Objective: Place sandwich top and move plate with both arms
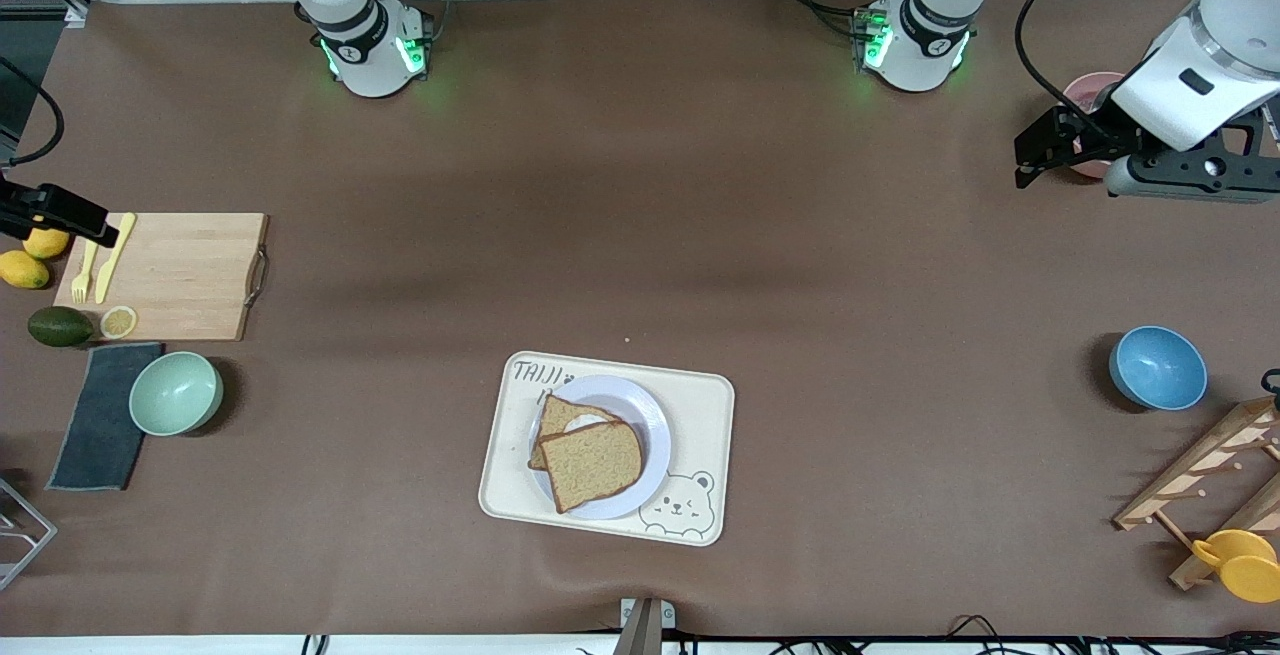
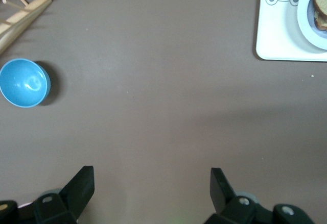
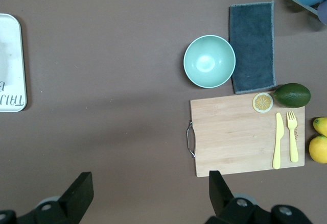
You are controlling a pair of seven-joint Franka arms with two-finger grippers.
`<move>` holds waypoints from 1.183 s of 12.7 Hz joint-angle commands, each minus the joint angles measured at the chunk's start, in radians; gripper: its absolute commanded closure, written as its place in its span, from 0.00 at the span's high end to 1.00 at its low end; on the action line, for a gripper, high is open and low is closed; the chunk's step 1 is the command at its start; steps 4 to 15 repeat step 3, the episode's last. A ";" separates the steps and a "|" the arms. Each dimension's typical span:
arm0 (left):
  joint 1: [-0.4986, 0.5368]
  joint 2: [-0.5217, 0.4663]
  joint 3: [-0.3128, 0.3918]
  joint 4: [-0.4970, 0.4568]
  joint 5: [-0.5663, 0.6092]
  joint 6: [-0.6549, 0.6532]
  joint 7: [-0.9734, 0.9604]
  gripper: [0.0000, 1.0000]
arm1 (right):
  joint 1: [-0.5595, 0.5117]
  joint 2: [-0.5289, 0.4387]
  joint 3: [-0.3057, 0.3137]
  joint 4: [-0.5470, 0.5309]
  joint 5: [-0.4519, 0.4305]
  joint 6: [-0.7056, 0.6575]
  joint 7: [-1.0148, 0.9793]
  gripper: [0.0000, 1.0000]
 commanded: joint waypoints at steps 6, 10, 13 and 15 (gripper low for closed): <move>0.004 0.024 0.005 0.049 0.000 -0.003 0.037 1.00 | -0.011 0.012 0.006 0.021 0.001 -0.011 0.011 1.00; 0.004 0.024 0.005 0.049 0.000 -0.003 0.037 1.00 | -0.011 0.012 0.006 0.021 0.001 -0.011 0.011 1.00; 0.004 0.024 0.005 0.049 0.000 -0.003 0.037 1.00 | -0.011 0.012 0.006 0.021 0.001 -0.011 0.011 1.00; 0.004 0.024 0.005 0.049 0.000 -0.003 0.037 1.00 | -0.011 0.012 0.006 0.021 0.001 -0.011 0.011 1.00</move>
